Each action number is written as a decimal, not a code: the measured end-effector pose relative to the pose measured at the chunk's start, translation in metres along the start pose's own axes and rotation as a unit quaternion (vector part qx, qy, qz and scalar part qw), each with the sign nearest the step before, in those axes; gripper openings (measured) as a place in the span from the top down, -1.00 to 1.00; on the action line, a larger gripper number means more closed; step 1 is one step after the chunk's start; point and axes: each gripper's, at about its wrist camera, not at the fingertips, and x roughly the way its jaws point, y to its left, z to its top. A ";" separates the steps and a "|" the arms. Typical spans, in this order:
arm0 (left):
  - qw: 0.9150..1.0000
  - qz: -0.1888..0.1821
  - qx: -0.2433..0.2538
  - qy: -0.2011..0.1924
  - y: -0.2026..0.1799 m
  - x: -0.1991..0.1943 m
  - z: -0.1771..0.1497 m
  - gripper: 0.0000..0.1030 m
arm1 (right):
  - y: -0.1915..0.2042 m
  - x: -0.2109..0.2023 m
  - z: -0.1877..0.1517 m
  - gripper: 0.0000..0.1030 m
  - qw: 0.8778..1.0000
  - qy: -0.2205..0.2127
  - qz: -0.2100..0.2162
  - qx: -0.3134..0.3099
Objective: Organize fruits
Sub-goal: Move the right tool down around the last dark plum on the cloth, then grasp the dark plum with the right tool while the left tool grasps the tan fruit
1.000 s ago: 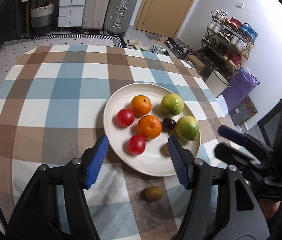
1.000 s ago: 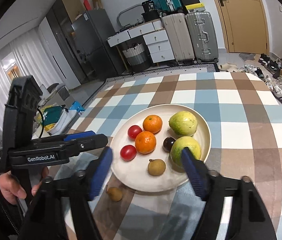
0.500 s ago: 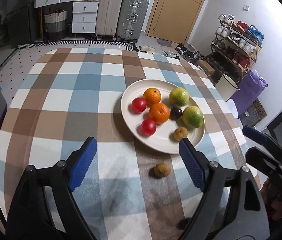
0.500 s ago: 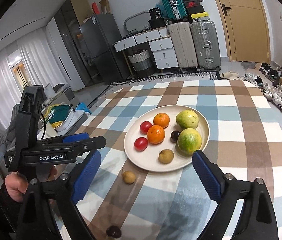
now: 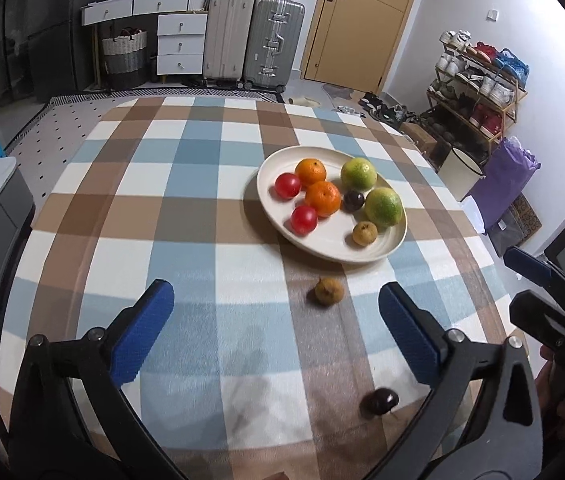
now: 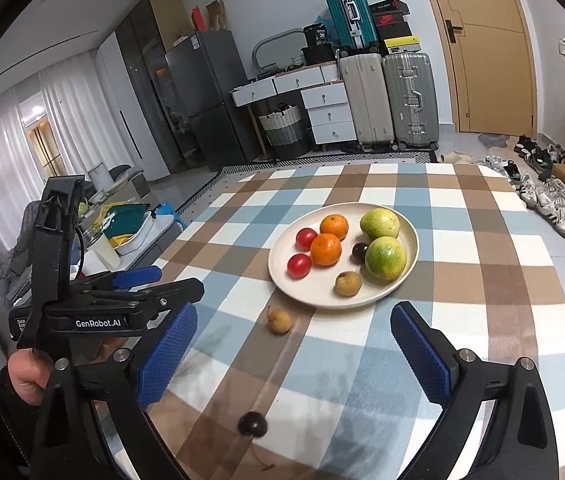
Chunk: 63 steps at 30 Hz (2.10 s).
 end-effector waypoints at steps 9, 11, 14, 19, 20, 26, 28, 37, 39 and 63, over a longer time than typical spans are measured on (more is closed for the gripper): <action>1.000 0.013 -0.006 0.004 0.010 -0.013 -0.028 -0.98 | 0.016 -0.008 -0.026 -0.93 1.000 0.012 0.008 -0.002; 1.000 0.021 -0.008 0.001 0.015 -0.016 -0.035 -0.98 | 0.020 -0.008 -0.034 -0.93 1.000 0.016 0.007 -0.009; 1.000 0.026 -0.014 0.003 0.023 -0.019 -0.042 -0.98 | 0.026 -0.007 -0.047 -0.93 0.999 0.025 0.012 -0.017; 0.999 0.030 -0.024 0.006 0.033 -0.021 -0.052 -0.98 | 0.035 0.000 -0.068 -0.93 0.998 0.046 0.012 -0.031; 0.999 0.030 -0.025 0.008 0.034 -0.022 -0.054 -0.98 | 0.037 0.001 -0.072 -0.92 0.998 0.048 0.014 -0.033; 0.999 0.029 -0.031 0.012 0.040 -0.022 -0.064 -0.98 | 0.041 0.014 -0.086 -0.66 0.997 0.072 0.020 -0.035; 0.999 0.029 -0.032 0.013 0.040 -0.022 -0.065 -0.98 | 0.041 0.018 -0.089 -0.62 0.996 0.076 0.022 -0.032; 0.999 0.027 -0.035 0.024 0.050 -0.016 -0.071 -0.98 | 0.041 0.040 -0.097 -0.26 0.994 0.103 0.024 -0.030; 0.999 0.027 -0.031 0.027 0.050 -0.014 -0.071 -0.98 | 0.040 0.044 -0.099 -0.16 0.993 0.109 0.023 -0.027; 0.998 0.024 -0.016 0.050 0.045 0.017 -0.059 -0.98 | 0.030 0.048 -0.092 0.52 0.994 0.101 0.023 -0.024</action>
